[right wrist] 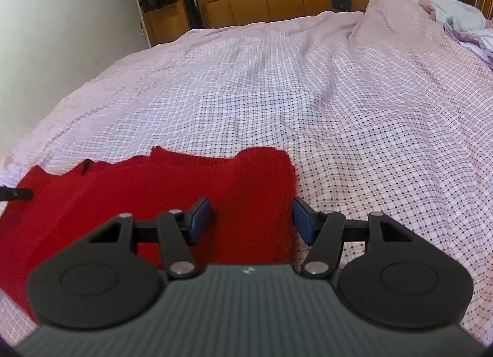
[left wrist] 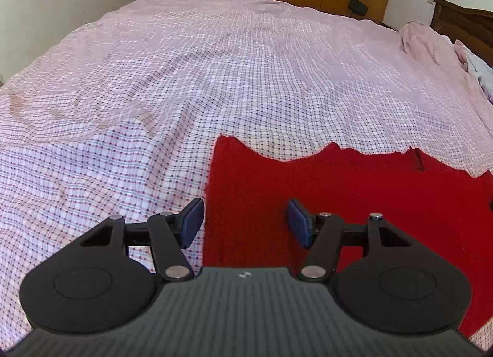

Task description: Fold small clothes

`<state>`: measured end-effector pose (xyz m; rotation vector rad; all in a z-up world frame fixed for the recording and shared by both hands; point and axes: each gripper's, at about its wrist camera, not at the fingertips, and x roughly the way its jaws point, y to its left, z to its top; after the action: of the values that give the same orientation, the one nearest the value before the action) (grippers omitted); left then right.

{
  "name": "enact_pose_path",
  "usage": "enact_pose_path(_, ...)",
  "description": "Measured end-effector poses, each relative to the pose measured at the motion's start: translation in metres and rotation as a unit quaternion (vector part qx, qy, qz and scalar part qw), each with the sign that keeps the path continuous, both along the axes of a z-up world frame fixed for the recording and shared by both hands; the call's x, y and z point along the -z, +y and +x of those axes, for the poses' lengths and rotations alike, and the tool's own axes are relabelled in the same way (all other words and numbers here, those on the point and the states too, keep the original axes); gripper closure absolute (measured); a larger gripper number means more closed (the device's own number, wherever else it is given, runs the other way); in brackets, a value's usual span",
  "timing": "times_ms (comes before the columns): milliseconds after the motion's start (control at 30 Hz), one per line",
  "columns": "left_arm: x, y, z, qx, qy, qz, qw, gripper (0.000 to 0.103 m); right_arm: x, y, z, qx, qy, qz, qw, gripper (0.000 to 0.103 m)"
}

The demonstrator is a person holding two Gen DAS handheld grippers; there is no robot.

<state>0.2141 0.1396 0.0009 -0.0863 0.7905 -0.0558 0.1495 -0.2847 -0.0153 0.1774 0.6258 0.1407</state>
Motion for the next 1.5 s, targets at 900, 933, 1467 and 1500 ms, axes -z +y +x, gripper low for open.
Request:
enact_pose_path(900, -0.017, -0.001, -0.040, -0.034, -0.104, -0.041, 0.9931, 0.088, -0.007, 0.022, -0.002, -0.005, -0.015, -0.069, 0.997, 0.088)
enact_pose_path(933, -0.022, -0.001, -0.043, -0.037, -0.112, -0.046, 0.9920, 0.088, -0.011, 0.023, -0.004, -0.002, -0.028, -0.072, 0.997, 0.089)
enact_pose_path(1467, 0.031, 0.013, 0.001, -0.093, -0.059, -0.027, 0.9936, 0.087, 0.014, 0.029, 0.051, 0.043, -0.029, -0.057, 0.997, 0.087)
enact_pose_path(1500, 0.033, 0.013, 0.000, -0.089, -0.062, -0.024, 0.9938, 0.087, 0.021, 0.025, 0.053, 0.047, -0.020, -0.047, 0.998, 0.087)
